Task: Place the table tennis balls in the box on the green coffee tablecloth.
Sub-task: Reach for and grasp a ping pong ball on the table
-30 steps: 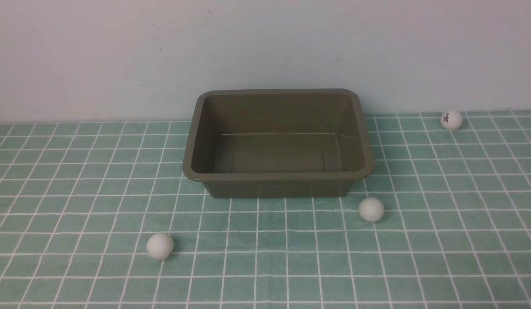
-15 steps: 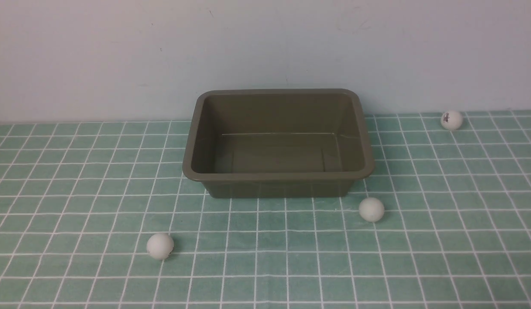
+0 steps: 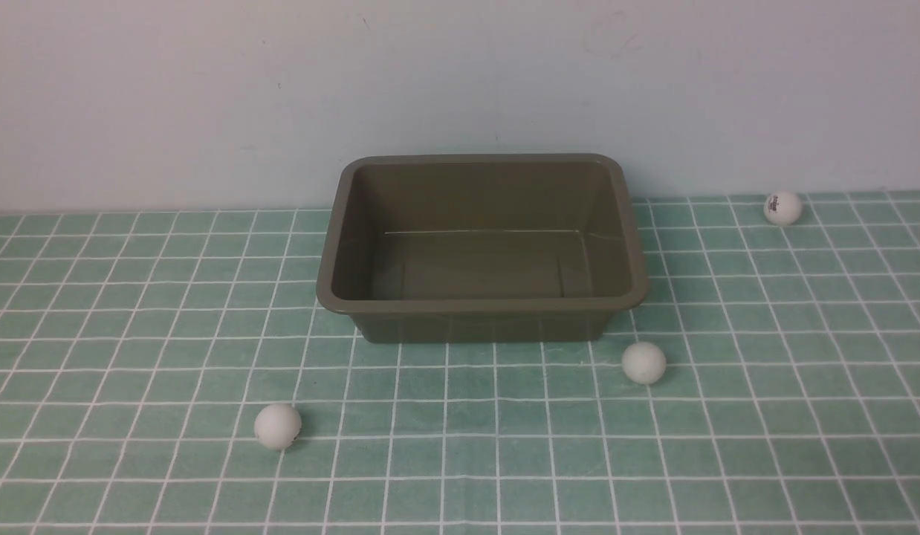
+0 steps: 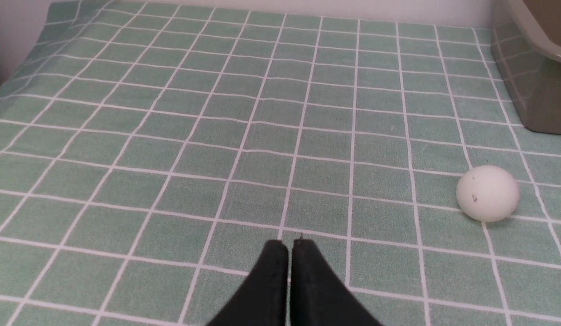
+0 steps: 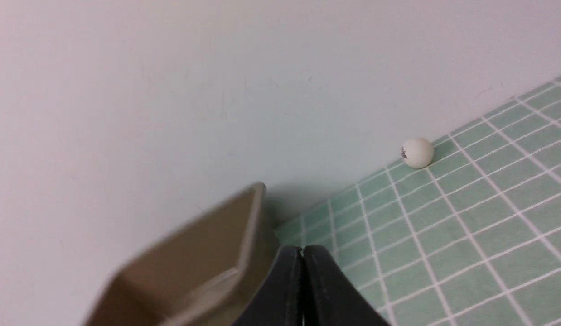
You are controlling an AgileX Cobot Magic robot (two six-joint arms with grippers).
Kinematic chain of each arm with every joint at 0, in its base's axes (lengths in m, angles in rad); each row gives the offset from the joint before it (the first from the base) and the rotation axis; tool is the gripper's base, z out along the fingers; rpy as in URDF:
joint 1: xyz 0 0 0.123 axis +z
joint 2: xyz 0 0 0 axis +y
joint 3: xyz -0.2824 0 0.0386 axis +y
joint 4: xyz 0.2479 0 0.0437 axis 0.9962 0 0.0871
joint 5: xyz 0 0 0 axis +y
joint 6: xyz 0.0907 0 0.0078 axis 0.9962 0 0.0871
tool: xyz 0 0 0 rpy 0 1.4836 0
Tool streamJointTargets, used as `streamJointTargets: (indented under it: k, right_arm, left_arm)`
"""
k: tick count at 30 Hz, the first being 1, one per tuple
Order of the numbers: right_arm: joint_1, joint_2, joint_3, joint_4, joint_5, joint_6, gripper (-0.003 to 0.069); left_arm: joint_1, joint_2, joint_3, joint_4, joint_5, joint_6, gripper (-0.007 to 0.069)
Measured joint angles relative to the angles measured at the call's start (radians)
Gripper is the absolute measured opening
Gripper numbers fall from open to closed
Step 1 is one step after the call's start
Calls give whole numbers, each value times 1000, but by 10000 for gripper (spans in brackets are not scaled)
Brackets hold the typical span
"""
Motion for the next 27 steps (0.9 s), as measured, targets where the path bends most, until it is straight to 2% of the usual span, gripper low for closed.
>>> streamJointTargets:
  k: [2, 3, 5, 6, 9, 18, 20, 22, 23, 27]
  right_arm:
    - [0, 0, 0, 167, -49, 0, -18]
    - [0, 0, 0, 181, -61, 0, -18]
    - [0, 0, 0, 340, -132, 0, -18]
    - [0, 0, 0, 351, -138, 0, -18]
    - [0, 0, 0, 483, -245, -5, -18]
    - [0, 0, 0, 623, -427, -75, -18]
    - [0, 0, 0, 613, -455, -80, -18]
    - [0, 0, -10, 543, -446, -97, -18]
    - [0, 0, -35, 461, -428, -110, -18]
    - [0, 10, -187, 151, -186, -212, -18]
  left_arm:
    - [0, 0, 0, 0, 0, 0, -4]
    - [0, 0, 0, 0, 0, 0, -4]
    - [0, 0, 0, 0, 0, 0, -4]
    - [0, 0, 0, 0, 0, 0, -4]
    - [0, 0, 0, 0, 0, 0, -4]
    - [0, 0, 0, 0, 0, 0, -4]
    - [0, 0, 0, 0, 0, 0, -4]
    - [0, 0, 0, 0, 0, 0, -4]
    - [0, 0, 0, 0, 0, 0, -4]
    - [0, 0, 0, 0, 0, 0, -4]
